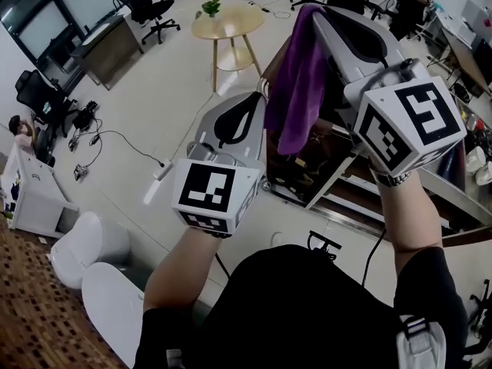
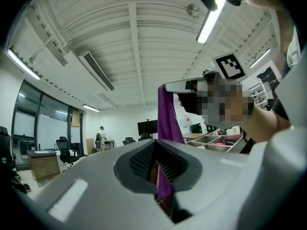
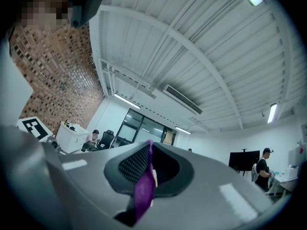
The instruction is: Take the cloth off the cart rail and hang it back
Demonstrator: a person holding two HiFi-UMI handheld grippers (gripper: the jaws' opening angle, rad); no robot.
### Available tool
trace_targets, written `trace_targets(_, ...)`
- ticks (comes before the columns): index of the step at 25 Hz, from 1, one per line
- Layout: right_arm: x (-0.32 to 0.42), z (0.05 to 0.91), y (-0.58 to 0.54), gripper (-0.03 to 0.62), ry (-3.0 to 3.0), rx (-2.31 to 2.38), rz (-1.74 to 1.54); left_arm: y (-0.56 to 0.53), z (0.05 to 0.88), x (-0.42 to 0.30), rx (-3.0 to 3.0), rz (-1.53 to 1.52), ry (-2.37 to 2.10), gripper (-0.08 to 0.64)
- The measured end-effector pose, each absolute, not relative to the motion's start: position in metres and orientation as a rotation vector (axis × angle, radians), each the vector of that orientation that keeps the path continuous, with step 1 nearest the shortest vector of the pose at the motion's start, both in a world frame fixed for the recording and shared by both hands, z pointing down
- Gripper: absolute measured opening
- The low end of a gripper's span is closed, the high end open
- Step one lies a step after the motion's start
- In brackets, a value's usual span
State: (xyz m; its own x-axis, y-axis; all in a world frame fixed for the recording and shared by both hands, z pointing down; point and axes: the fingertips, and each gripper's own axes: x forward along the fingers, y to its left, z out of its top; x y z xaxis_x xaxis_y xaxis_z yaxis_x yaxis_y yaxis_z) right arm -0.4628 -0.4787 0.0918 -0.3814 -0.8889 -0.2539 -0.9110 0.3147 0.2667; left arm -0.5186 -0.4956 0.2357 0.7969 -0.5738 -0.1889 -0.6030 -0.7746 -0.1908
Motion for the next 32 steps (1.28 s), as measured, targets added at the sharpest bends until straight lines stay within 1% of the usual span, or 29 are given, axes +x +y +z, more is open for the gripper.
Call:
trace_targets(10, -0.423, 0.049, -0.505, 0.014, 2.474, -1.738, 0.643, -0.528, 0.2, -0.48, -2.716, 0.22, 0.909, 0.003)
trace_targets(18, -0.405, 0.032, -0.559, 0.014, 2.467, -1.856, 0.591, -0.575, 0.187, -0.47, -2.77, 0.212, 0.875, 0.003)
trace_targets(23, -0.378, 0.006, -0.605, 0.014, 2.425, -1.926, 0.582, -0.622, 0.17, -0.45, -2.805, 0.208, 0.828, 0.003)
trace_targets(28, -0.375, 0.014, -0.657, 0.014, 2.39, -2.055, 0.537, -0.673, 0.166, -0.458, -2.85, 0.223, 0.761, 0.003)
trace_targets(32, -0.352, 0.017, -0.71, 0.014, 2.378, -2.146, 0.449, -0.721, 0.151, -0.446, -2.882, 0.216, 0.705, 0.003)
